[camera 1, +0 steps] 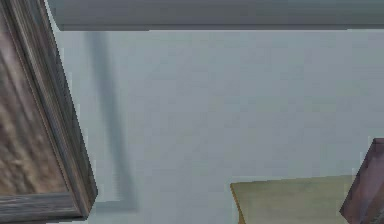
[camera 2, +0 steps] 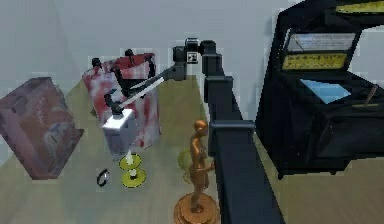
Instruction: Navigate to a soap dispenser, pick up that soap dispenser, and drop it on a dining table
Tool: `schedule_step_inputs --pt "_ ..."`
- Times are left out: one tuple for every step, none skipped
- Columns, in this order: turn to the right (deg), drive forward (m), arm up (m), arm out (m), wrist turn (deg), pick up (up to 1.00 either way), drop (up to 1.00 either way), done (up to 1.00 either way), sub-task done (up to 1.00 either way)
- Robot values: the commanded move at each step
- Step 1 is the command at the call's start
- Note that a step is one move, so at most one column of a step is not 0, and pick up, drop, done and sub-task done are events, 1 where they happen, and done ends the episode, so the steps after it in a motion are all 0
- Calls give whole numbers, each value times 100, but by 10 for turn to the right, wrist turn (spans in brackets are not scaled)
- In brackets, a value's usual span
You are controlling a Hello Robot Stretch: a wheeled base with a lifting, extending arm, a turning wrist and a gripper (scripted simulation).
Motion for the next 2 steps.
schedule_step_inputs --pt "0 0 -32 0 0 0 0 0 0" --pt "0 0 0 0 0 0 100 0 0"
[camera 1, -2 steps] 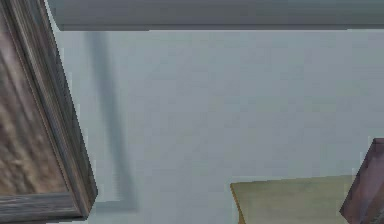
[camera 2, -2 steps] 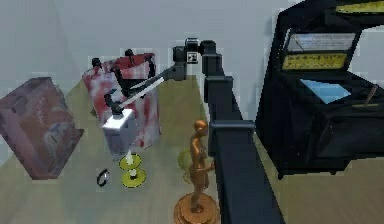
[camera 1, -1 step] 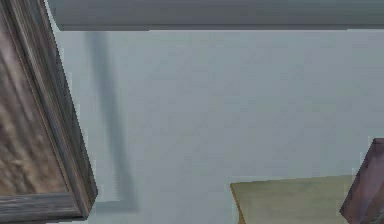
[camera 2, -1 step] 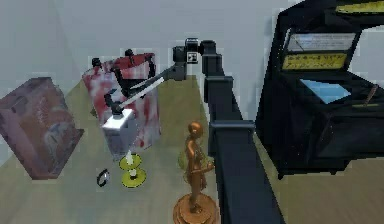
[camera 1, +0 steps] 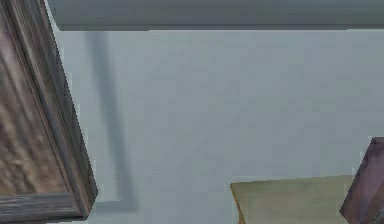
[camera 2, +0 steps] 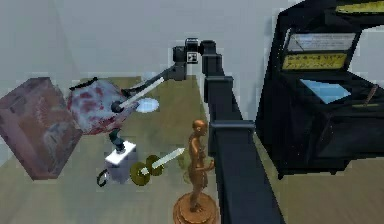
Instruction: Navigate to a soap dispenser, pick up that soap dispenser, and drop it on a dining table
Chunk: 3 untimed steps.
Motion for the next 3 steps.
schedule_step_inputs --pt "0 0 2 0 0 0 0 0 0" --pt "0 0 0 -8 0 0 0 0 0" --pt "0 0 0 0 0 0 0 100 0"
